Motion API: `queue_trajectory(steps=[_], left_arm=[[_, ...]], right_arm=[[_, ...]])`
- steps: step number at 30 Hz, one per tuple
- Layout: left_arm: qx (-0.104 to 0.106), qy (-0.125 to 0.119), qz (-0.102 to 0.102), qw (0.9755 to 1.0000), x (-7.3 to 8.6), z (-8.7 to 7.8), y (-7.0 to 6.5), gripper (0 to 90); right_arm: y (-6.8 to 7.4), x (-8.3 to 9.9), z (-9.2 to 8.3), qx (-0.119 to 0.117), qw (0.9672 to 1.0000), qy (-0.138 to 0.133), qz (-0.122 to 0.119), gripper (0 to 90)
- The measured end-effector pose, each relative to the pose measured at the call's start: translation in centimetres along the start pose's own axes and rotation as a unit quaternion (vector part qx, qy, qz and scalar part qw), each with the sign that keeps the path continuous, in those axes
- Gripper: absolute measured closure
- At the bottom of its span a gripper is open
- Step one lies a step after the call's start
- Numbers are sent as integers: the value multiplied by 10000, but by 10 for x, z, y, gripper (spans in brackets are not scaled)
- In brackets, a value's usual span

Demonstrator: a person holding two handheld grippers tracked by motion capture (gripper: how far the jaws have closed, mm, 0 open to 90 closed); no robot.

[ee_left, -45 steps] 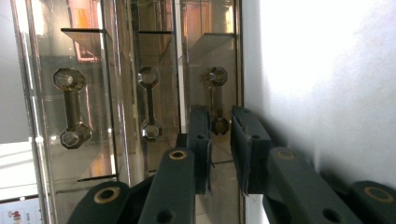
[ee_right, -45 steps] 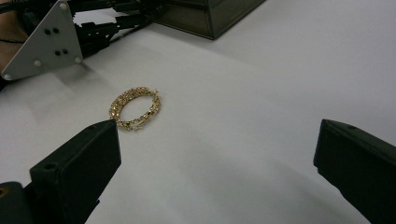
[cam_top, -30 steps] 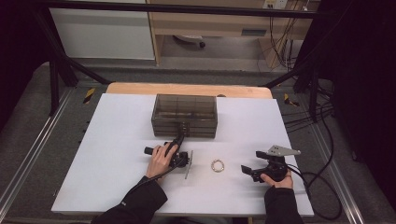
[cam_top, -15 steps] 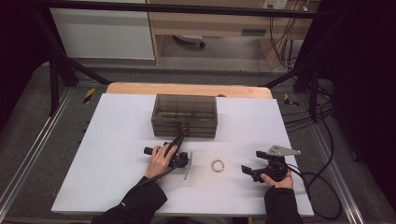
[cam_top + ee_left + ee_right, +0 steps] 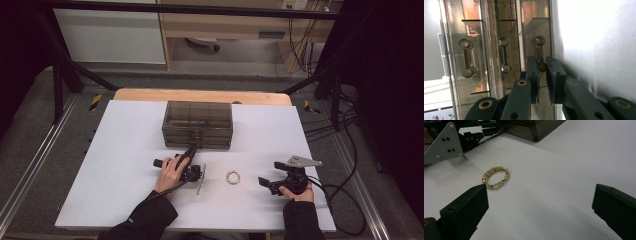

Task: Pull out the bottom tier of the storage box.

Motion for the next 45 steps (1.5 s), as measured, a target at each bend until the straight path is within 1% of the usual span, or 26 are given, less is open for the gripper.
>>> queue_trajectory(steps=[3,5,7,8,9,10,11,12,14,18,20,22,27,29,34,37,39,45], left_arm=[[15,11,8,10000,0,0,0,806],[4,-16,12,10000,0,0,0,804],[43,-48,-12,10000,-1,-1,0,794],[47,-71,57,9999,-2,-2,1,773],[67,-49,73,9999,-2,-3,0,747],[46,-93,77,9999,-3,-3,1,725],[48,-95,60,9999,-3,-3,2,711],[46,-107,-2,9999,-2,-3,2,687],[66,-63,-25,10000,0,-4,4,650],[134,-41,-116,9998,4,-2,6,620],[152,-65,-130,9998,4,-1,6,616],[174,-16,-110,9998,5,1,7,611],[215,-4,-161,9996,8,5,8,613],[229,5,-114,9997,8,5,8,624],[211,-4,-120,9997,8,5,8,640],[179,-52,-108,9998,7,4,9,677],[186,-62,-151,9997,7,4,9,679],[199,-38,-147,9997,7,3,10,683]], right_arm=[[0,0,0,-3,10000,0,2,10],[0,0,0,-1,10000,0,0,10],[0,0,0,-1,10000,-2,2,10],[0,0,0,-2,10000,-1,1,10],[0,0,0,-2,10000,1,1,10],[0,0,0,2,10000,2,0,10],[0,0,0,0,10000,1,1,10],[0,0,0,0,10000,0,0,10],[0,0,0,2,10000,1,1,10],[0,0,0,2,10000,3,2,10],[0,0,0,4,10000,11,-8,10],[0,0,0,1,10000,5,3,10],[0,0,0,-1,10000,-5,-3,10],[0,0,0,2,10000,4,-3,10],[0,0,0,0,10000,-5,1,10],[0,0,0,-4,10000,5,1,10],[0,0,0,-1,10000,0,0,10],[0,0,0,-4,10000,5,2,10]])
Point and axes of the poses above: each handheld gripper's, and its own axes: z roughly forward along the jaws, x roughly out of its underside, y roughly to its left, the point moved 5 cm from there along z, roughly forward along the jaws, and after that the axes turned 2 degrees about -x, right-handed, at the moved point
